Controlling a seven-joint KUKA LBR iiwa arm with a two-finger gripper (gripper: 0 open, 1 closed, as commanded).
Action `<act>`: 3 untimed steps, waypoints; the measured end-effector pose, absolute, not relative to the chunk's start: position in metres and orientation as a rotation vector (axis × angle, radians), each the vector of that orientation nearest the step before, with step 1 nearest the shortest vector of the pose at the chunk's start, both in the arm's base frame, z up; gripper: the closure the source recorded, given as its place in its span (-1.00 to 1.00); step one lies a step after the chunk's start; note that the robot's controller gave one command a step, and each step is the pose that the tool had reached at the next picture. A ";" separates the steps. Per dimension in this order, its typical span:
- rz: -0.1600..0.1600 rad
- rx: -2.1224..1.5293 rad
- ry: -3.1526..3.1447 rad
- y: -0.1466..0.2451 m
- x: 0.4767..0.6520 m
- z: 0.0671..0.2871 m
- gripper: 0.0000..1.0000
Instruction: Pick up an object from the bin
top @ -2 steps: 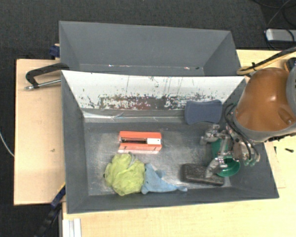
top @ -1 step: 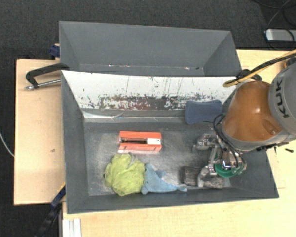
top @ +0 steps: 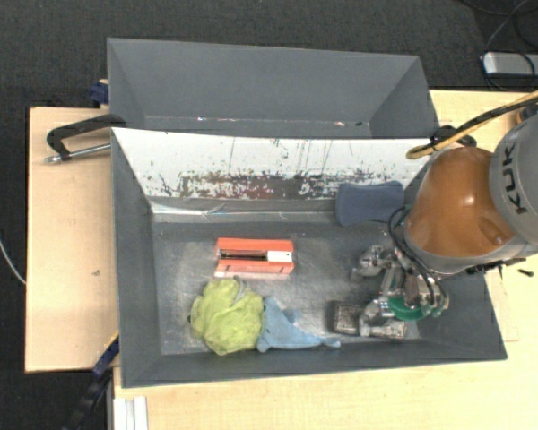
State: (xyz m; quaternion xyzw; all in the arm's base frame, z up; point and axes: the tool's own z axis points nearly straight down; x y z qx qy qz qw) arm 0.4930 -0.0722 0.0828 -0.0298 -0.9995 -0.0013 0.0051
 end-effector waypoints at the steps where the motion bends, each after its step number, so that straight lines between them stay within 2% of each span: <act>1: -0.004 -0.093 -3.130 -0.072 0.493 0.083 1.00; 3: -0.003 -0.094 -3.131 -0.072 0.491 0.096 1.00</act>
Offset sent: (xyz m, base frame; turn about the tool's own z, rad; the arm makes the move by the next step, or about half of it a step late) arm -0.0001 -0.0001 0.0374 0.0000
